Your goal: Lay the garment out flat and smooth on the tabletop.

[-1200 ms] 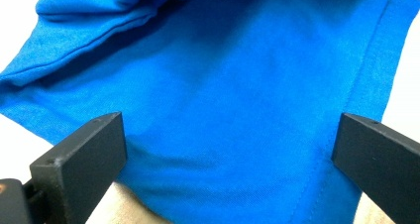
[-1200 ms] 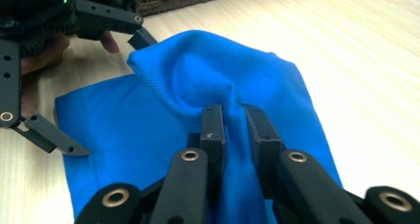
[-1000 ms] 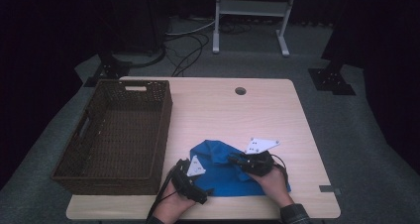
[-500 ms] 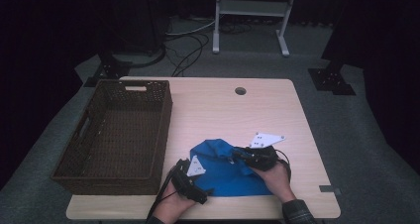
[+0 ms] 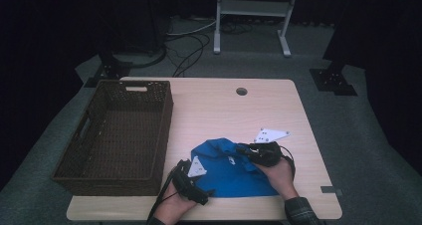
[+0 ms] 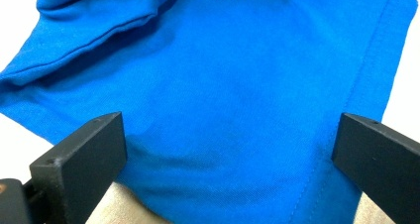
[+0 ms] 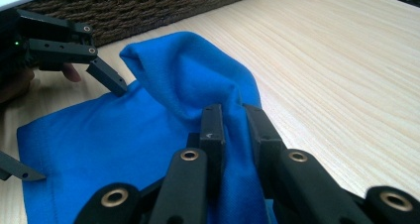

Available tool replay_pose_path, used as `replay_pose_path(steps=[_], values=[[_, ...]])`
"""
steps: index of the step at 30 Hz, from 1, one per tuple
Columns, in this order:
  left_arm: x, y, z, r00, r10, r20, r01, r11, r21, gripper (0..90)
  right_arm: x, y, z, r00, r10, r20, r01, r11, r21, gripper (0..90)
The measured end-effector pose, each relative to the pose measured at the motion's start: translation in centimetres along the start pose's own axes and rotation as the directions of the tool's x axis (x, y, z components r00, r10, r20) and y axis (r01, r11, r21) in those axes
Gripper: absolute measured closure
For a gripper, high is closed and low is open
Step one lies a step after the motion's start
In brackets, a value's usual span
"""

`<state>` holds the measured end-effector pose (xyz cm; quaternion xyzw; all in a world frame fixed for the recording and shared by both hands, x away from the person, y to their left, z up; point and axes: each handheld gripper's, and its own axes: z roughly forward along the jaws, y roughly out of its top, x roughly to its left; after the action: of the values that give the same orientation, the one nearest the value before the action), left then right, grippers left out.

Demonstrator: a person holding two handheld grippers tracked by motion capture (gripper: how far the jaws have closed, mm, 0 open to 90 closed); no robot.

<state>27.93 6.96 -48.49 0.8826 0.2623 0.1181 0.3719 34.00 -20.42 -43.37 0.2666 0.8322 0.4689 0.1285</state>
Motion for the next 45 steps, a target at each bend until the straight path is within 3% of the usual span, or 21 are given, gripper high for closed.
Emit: replay_pose_path(steps=[45], values=[[0.0,0.0,0.0,1.0000,0.001,0.000,-0.001,1.0000,0.002,0.3,-3.2,0.6,0.6,0.9966,0.012,0.081,-0.012,1.000,-0.001,79.6]])
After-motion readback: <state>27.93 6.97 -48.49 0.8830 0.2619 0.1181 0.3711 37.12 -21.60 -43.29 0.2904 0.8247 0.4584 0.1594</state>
